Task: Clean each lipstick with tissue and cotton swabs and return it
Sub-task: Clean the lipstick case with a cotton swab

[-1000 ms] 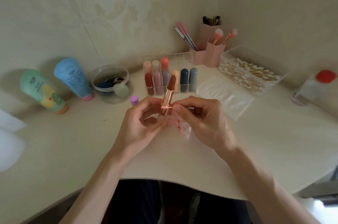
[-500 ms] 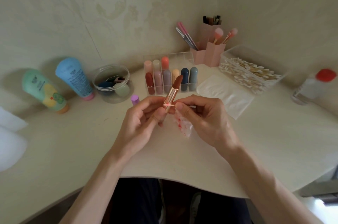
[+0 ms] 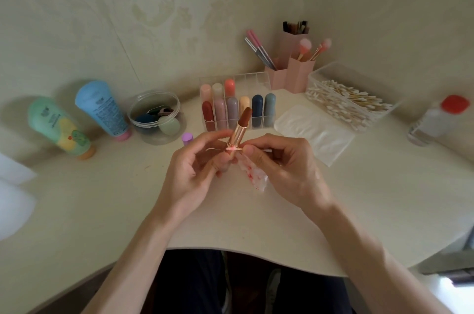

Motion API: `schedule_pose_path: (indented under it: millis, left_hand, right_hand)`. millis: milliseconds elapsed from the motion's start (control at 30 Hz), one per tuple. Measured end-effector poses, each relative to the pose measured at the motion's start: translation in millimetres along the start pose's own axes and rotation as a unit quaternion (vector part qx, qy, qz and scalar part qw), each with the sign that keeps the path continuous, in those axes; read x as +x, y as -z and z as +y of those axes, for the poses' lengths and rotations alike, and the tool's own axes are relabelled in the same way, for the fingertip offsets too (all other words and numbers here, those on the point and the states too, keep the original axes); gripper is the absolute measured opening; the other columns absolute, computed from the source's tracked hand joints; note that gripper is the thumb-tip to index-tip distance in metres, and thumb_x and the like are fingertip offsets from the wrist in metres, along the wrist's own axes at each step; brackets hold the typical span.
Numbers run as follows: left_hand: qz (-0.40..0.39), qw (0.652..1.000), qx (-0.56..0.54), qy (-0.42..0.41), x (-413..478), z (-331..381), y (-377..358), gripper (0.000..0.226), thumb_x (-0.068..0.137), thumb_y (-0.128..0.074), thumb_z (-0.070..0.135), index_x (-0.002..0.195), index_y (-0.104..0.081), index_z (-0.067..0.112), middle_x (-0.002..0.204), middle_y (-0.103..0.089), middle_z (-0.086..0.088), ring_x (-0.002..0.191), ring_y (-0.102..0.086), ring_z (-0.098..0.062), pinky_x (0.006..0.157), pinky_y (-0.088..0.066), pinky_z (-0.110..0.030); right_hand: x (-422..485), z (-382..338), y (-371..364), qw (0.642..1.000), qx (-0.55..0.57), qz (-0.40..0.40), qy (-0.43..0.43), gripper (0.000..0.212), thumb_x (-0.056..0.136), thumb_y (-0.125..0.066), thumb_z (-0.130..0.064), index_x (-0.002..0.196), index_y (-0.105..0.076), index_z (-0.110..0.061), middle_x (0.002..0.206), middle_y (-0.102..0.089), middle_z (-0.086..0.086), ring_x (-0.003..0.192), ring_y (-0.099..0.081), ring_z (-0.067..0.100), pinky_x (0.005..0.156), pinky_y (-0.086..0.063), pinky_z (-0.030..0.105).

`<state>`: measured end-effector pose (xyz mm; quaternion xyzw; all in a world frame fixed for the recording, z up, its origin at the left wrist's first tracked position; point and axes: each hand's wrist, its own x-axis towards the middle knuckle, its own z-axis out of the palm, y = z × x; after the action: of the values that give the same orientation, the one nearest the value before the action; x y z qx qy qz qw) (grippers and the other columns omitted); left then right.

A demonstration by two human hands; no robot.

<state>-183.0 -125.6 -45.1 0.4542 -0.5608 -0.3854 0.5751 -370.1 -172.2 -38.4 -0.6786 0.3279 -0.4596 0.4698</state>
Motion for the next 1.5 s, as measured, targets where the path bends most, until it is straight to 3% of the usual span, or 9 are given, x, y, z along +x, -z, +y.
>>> schedule_pose_path:
  millis: [133,333,633,800,867,1000,1133,1367,1500]
  left_hand:
    - [-0.011,1.000,-0.003,0.006,-1.4,0.7,0.9,0.018,0.099,-0.064,0.013,0.116,-0.068,0.009,0.086,-0.072,-0.008,0.078,-0.065,-0.028,0.071,-0.055,-0.033]
    - [0.004,1.000,-0.012,0.020,-0.5,4.3,-0.8,0.040,0.077,-0.082,0.014,0.114,-0.068,0.017,0.102,-0.078,-0.006,0.095,-0.077,-0.027,0.085,-0.060,-0.032]
    - [-0.046,0.998,0.037,0.012,-1.4,3.8,1.3,0.020,0.100,-0.062,0.018,0.117,-0.068,0.009,0.082,-0.068,0.009,0.082,-0.063,-0.008,0.081,-0.048,-0.014]
    - [-0.052,0.998,0.033,0.015,-0.6,3.3,1.8,0.031,0.092,-0.079,0.024,0.117,-0.069,0.008,0.099,-0.071,0.002,0.096,-0.068,-0.017,0.083,-0.056,-0.026]
    - [-0.024,0.999,0.036,0.005,-0.2,3.5,0.7,0.031,0.085,-0.079,0.015,0.115,-0.073,0.010,0.099,-0.075,0.001,0.093,-0.071,-0.013,0.082,-0.055,-0.021]
    - [0.020,0.999,-0.013,0.021,0.6,4.0,1.2,0.036,0.078,-0.080,0.011,0.113,-0.073,0.013,0.100,-0.080,-0.006,0.092,-0.077,-0.022,0.081,-0.058,-0.024]
    - [-0.018,0.999,0.023,0.018,-2.2,5.2,1.6,0.022,0.094,-0.066,0.009,0.115,-0.070,0.004,0.101,-0.079,-0.007,0.093,-0.075,-0.022,0.081,-0.057,-0.023]
    - [-0.033,0.999,0.042,0.005,-2.1,5.3,0.3,0.034,0.084,-0.077,0.019,0.116,-0.071,0.010,0.104,-0.075,-0.006,0.098,-0.071,-0.026,0.090,-0.058,-0.028]
    - [-0.011,0.999,0.048,-0.008,1.3,-1.7,3.1,0.028,0.089,-0.072,0.015,0.116,-0.075,0.009,0.106,-0.067,-0.013,0.096,-0.066,-0.025,0.082,-0.054,-0.024]
  right_hand:
    - [0.4,-0.3,0.6,1.000,0.003,0.007,-0.003,0.010,0.099,-0.071,-0.009,0.100,-0.082,-0.011,0.087,-0.080,0.006,0.077,-0.074,0.033,0.071,-0.059,0.042]
    - [-1.5,-1.0,-0.2,1.000,-0.006,0.000,-0.003,0.010,0.099,-0.072,-0.011,0.100,-0.081,-0.007,0.080,-0.077,0.011,0.068,-0.070,0.038,0.064,-0.057,0.048]
    - [-1.3,-2.2,0.6,1.000,-0.001,0.006,0.004,0.009,0.098,-0.072,-0.008,0.099,-0.081,-0.008,0.080,-0.076,0.011,0.069,-0.069,0.029,0.063,-0.052,0.020]
    - [-1.5,-1.9,1.1,1.000,-0.008,0.006,0.004,0.010,0.099,-0.072,-0.012,0.101,-0.081,-0.009,0.084,-0.078,0.010,0.073,-0.072,0.032,0.066,-0.058,0.037]
    - [-1.6,-1.5,0.6,1.000,-0.011,0.003,0.000,0.011,0.098,-0.072,-0.013,0.102,-0.081,-0.008,0.084,-0.078,0.011,0.073,-0.072,0.034,0.066,-0.058,0.041]
    - [-0.8,-1.1,1.4,1.000,-0.009,0.004,0.003,0.010,0.098,-0.072,-0.012,0.101,-0.081,-0.011,0.087,-0.080,0.003,0.075,-0.074,0.029,0.067,-0.059,0.038]
    - [-1.1,-0.8,2.2,1.000,0.007,0.002,0.005,0.010,0.098,-0.071,-0.008,0.102,-0.081,-0.008,0.093,-0.081,-0.004,0.083,-0.077,0.020,0.073,-0.059,0.028]
    - [-1.7,0.3,0.4,1.000,-0.014,0.006,0.007,0.010,0.099,-0.072,-0.012,0.102,-0.081,-0.009,0.085,-0.079,0.006,0.074,-0.074,0.030,0.068,-0.059,0.046]
    - [-2.6,-0.7,-1.5,1.000,-0.011,0.004,0.007,0.011,0.099,-0.072,-0.013,0.101,-0.080,-0.005,0.077,-0.074,0.016,0.063,-0.067,0.037,0.060,-0.053,0.049]
